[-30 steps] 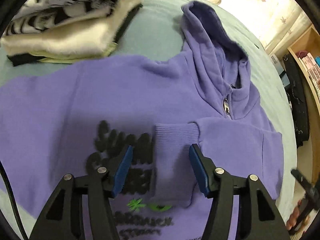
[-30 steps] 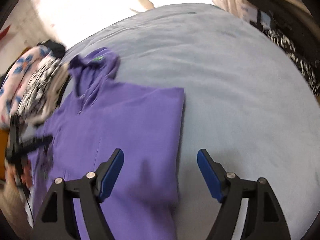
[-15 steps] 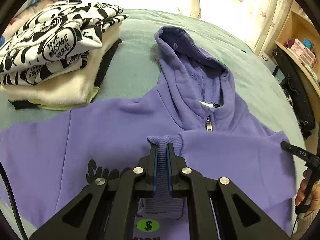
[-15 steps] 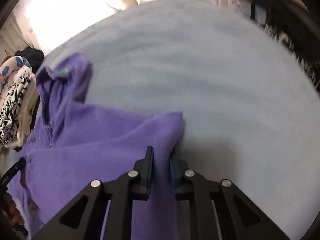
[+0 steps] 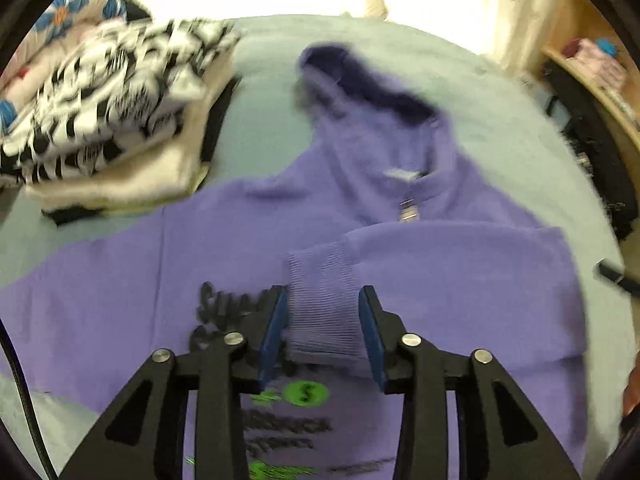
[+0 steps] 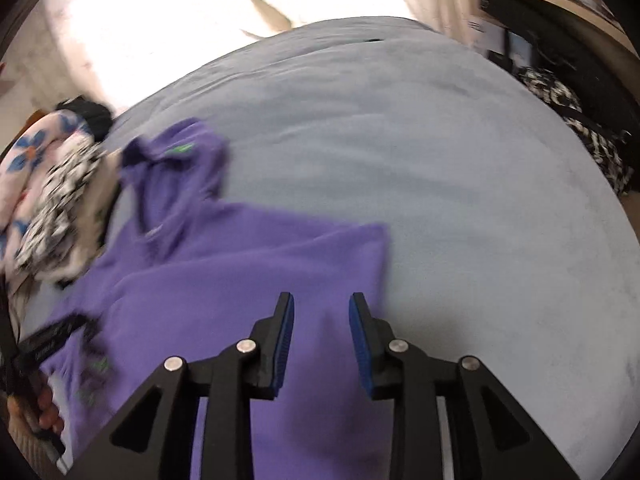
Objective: Fold large clothes
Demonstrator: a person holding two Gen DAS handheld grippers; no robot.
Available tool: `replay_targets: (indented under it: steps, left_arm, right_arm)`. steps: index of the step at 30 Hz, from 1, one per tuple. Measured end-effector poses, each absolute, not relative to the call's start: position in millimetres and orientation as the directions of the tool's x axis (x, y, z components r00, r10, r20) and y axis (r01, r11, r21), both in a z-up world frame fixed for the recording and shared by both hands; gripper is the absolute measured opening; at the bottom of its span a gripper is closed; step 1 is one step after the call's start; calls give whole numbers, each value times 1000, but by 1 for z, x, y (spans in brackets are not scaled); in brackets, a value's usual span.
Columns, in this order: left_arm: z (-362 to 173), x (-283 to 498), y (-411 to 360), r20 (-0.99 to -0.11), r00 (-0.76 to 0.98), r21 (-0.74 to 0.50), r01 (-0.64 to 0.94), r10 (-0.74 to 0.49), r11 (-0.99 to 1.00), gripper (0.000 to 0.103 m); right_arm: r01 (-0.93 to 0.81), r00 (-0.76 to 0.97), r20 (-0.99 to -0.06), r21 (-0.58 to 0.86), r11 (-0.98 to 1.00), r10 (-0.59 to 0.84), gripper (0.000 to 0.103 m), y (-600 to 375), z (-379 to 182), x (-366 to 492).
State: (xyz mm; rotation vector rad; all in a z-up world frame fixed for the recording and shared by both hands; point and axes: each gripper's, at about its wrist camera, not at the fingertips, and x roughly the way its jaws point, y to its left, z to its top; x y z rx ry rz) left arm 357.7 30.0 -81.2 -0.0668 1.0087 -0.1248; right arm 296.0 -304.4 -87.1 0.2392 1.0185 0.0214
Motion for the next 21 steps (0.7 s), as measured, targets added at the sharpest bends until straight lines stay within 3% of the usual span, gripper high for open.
replay_targets:
  steps: [3,7,10,13,14,15,16,18,21]
  left_arm:
    - [-78,350,9,-821,537,-178,76,-191,981,36]
    - [-103,356,-17,-844,498,-201,48,-198,978,36]
    - [-130,349,-23,-884,449,-129,26,-127,991,35]
    - [-138,338,-19,-876,461,-130,66,-146,989,35]
    - [-137,338,-17,-875,458,-136,75,-156,988,35]
    - [-136,337,-16,-875,455,-141,82,-163,987,35]
    - [-136,337,-15,-875,452,-148,90,-173,985,35]
    - [-136,334,-14,-874,451,-150,101,-179,984,35]
    - [-137,333,-18,-873,463,-113,109,-151,988,35]
  right_arm:
    - [6,501,-841,238,971,203,29,-260,-99,285]
    - [-48,447,-874,188,981,190,29,-218,-129,275]
    - [-41,430,-893,129,991,134,29,-219,-152,268]
    - [-17,455,-887,78,997,77,27,-242,-149,257]
    - [26,468,-883,9,1000,-4,27,-253,-148,253]
    - [69,477,-875,-57,996,-83,26,-270,-148,249]
    - [66,475,-878,-24,998,-53,15,-284,-150,246]
    - [70,451,-892,63,996,24,2,-307,-157,242]
    - [89,455,-891,52,995,6,0,-307,-153,239]
